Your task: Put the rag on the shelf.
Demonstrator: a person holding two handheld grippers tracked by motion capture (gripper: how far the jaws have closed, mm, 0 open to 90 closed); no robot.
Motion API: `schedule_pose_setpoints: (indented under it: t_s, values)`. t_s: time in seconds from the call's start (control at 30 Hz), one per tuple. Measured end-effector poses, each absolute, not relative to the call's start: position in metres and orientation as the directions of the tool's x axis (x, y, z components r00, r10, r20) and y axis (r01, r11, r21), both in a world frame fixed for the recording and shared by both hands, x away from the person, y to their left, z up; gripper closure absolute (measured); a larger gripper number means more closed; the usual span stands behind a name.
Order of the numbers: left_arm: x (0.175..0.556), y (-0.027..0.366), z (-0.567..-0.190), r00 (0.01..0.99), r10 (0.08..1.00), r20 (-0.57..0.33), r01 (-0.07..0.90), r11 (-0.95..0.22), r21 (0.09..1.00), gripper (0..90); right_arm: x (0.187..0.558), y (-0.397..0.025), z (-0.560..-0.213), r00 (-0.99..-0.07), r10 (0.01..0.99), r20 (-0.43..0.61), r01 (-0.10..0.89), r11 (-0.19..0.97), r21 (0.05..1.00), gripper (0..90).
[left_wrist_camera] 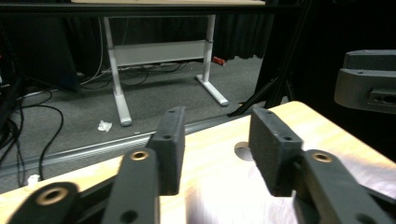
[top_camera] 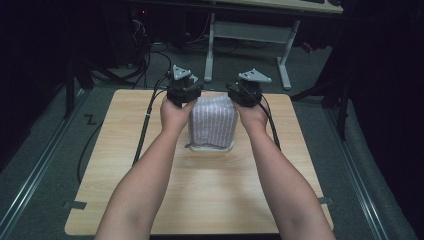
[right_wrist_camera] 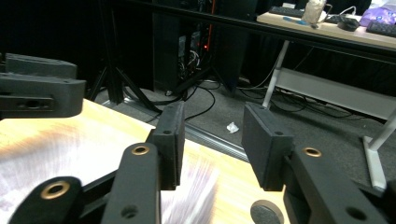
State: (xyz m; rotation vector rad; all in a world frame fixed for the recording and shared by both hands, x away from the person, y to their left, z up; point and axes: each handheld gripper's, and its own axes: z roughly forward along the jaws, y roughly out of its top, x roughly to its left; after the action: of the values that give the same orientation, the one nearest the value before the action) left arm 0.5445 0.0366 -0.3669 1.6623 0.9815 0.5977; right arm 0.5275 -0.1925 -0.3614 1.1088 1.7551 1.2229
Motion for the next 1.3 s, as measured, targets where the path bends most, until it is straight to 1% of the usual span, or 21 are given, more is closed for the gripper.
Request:
schedule_pose_setpoints:
  t_s: [0.2,0.3,0.37,0.5,0.57,0.6,0.63,0.7,0.73,0.9,0.97,1.1,1.27,1.3]
  values:
    - [0.533,0.041,-0.365,0.539,0.838,-0.09,0.3,-0.091,0.95,52.6,0.513,-0.195,-0.352,-0.4,0.911,-0.102,0.225,0.205,0.952,56.7]
    - [0.525,0.044,-0.366,0.529,0.845,-0.076,0.295,-0.099,0.95,52.6,0.507,-0.195,-0.352,-0.413,0.905,-0.108,0.217,0.213,0.953,57.2]
    - [0.52,0.046,-0.366,0.53,0.843,-0.086,0.298,-0.09,0.95,52.6,0.502,-0.193,-0.352,-0.425,0.899,-0.106,0.219,0.216,0.951,57.7]
    - [0.505,0.052,-0.362,0.535,0.842,-0.07,0.271,-0.093,0.958,52.7,0.487,-0.193,-0.351,-0.432,0.894,-0.121,0.207,0.228,0.951,57.9]
    - [0.502,0.053,-0.361,0.533,0.843,-0.064,0.261,-0.092,0.961,52.9,0.481,-0.195,-0.35,-0.435,0.894,-0.106,0.203,0.211,0.956,57.3]
    - [0.495,0.054,-0.359,0.535,0.844,-0.033,0.238,-0.113,0.965,52.8,0.477,-0.196,-0.351,-0.438,0.894,-0.09,0.203,0.195,0.96,57.3]
    - [0.491,0.054,-0.359,0.538,0.842,-0.028,0.228,-0.113,0.967,52.3,0.473,-0.197,-0.352,-0.442,0.893,-0.083,0.197,0.187,0.962,57.3]
    - [0.487,0.054,-0.359,0.549,0.835,-0.034,0.228,-0.11,0.968,52.0,0.465,-0.198,-0.355,-0.439,0.894,-0.087,0.193,0.188,0.963,57.4]
    - [0.48,0.056,-0.358,0.557,0.829,-0.043,0.223,-0.1,0.97,52.0,0.462,-0.199,-0.356,-0.443,0.892,-0.087,0.188,0.187,0.964,57.4]
    - [0.458,0.062,-0.36,0.563,0.826,-0.026,0.198,-0.105,0.975,51.8,0.443,-0.204,-0.36,-0.444,0.89,-0.103,0.169,0.196,0.966,55.7]
    - [0.451,0.065,-0.361,0.571,0.82,-0.041,0.206,-0.095,0.974,51.8,0.435,-0.206,-0.361,-0.446,0.889,-0.107,0.163,0.198,0.967,55.2]
    - [0.441,0.068,-0.365,0.578,0.816,-0.021,0.199,-0.116,0.973,51.5,0.423,-0.21,-0.365,-0.457,0.884,-0.101,0.168,0.197,0.966,52.9]
    - [0.429,0.074,-0.376,0.596,0.802,-0.038,0.223,-0.121,0.967,51.1,0.412,-0.213,-0.374,-0.469,0.875,-0.12,0.164,0.22,0.962,53.2]
    - [0.427,0.076,-0.382,0.604,0.796,-0.037,0.237,-0.135,0.962,51.9,0.408,-0.214,-0.381,-0.47,0.873,-0.128,0.162,0.228,0.96,53.4]
